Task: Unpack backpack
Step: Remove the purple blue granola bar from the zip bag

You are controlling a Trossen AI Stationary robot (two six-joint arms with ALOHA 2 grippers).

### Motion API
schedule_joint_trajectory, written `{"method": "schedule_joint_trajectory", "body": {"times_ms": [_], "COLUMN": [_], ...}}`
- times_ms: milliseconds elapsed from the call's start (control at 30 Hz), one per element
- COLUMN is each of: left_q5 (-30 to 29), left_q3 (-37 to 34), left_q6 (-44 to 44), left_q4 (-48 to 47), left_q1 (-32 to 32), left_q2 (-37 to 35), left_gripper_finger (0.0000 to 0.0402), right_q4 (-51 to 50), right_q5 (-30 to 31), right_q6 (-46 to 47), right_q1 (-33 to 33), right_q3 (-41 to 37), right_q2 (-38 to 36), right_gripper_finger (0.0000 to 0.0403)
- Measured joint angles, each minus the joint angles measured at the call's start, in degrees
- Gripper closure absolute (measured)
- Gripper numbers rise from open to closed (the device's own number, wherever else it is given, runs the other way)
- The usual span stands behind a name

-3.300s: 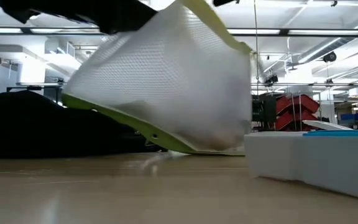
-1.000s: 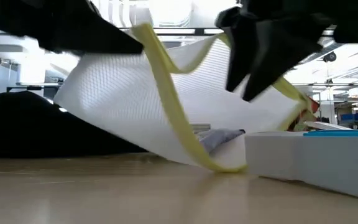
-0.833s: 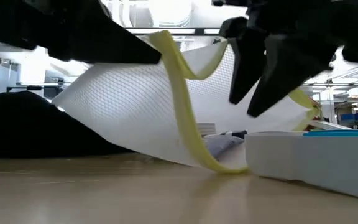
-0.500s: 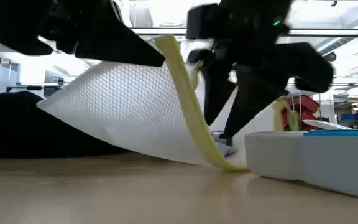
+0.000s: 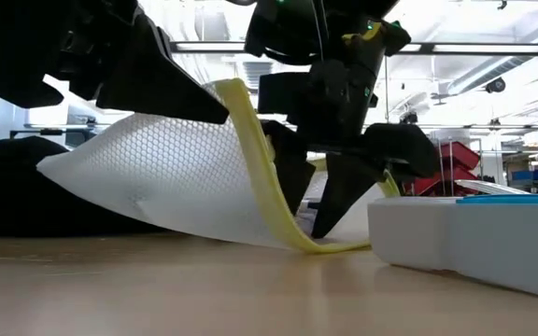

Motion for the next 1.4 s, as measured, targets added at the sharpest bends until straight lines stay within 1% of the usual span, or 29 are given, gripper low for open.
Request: {"method": "schedule_joint_trajectory", "body": {"times_ms": [100,233,267,300,367,433,567,633,733,867,1000,1033,1133,1267,1333,1400], "left_q5": [0.0,-0.1,-0.1,-0.1,-0.1,-0.1,-0.1,-0.1,-0.1,-0.1,-0.1,-0.1,-0.1,0.0,0.0,0.0], "left_q3": [0.0,0.0,0.0,0.0,0.0,0.0,0.0,0.0,0.0,0.0,0.0,0.0,0.0,0.0,0.0,0.0], "left_q6": [0.0,-0.6,-0.7,-0.7,-0.9,-1.4,-2.1,-2.1,-1.7,-1.6,-1.5,-1.5,-1.5,-1.5,-1.5,-1.5], "left_q4": [0.0,0.0,0.0,0.0,0.0,-0.1,-0.2,-0.6,-0.6,-0.8,-0.8,-0.8,-0.7,-0.7,-0.7,-0.6], "left_q1": [0.0,0.0,0.0,0.0,0.0,0.1,0.2,0.2,0.2,0.2,0.2,0.2,0.2,0.2,0.2,0.2], "left_q2": [0.0,0.0,0.0,0.0,0.0,0.0,0.0,0.0,0.0,0.0,0.0,0.0,0.0,0.0,0.0,0.0], "left_gripper_finger": [0.0402,0.0402,0.0402,0.0402,0.0402,0.0402,0.0402,0.0402,0.0402,0.0402,0.0402,0.0402,0.0402,0.0402,0.0402,0.0402], "right_q4": [-0.2,-0.8,-0.8,-0.9,-1.9,-2.6,-4.4,-5.2,-5.3,-5.7,-6.2,-6.3,-8.4,-15.4,-18.8,-21.1], "right_q5": [-0.6,-0.7,-1.0,-1.1,-1.0,-0.9,-1.8,-3.7,-8.5,-12.6,-13.0,-12.0,-5.9,1.6,3.6,3.9], "right_q6": [1.9,3.6,4.1,5.1,7.8,9.6,13.5,16.6,21.9,30.1,39.1,41.3,47.7,54.9,58.2,60.3], "right_q1": [0.0,0.1,0.0,0.0,0.5,1.3,4.0,5.5,7.7,11.6,16.4,17.6,20.6,23.1,24.0,24.5], "right_q3": [-0.1,-0.2,-0.2,-0.3,-0.6,-0.6,-0.4,-0.4,-0.7,-2.7,-5.7,-6.4,-7.7,-8.2,-8.5,-8.6], "right_q2": [-0.2,-2.2,-2.8,-3.5,-5.3,-8.3,-14.4,-16.5,-19.4,-20.2,-20.3,-20.3,-20.1,-20.1,-20.1,-20.1], "right_gripper_finger": [0.0274,0.0372,0.0384,0.0388,0.0383,0.0382,0.0397,0.0394,0.0396,0.0400,0.0400,0.0400,0.0400,0.0400,0.0400,0.0400]}}
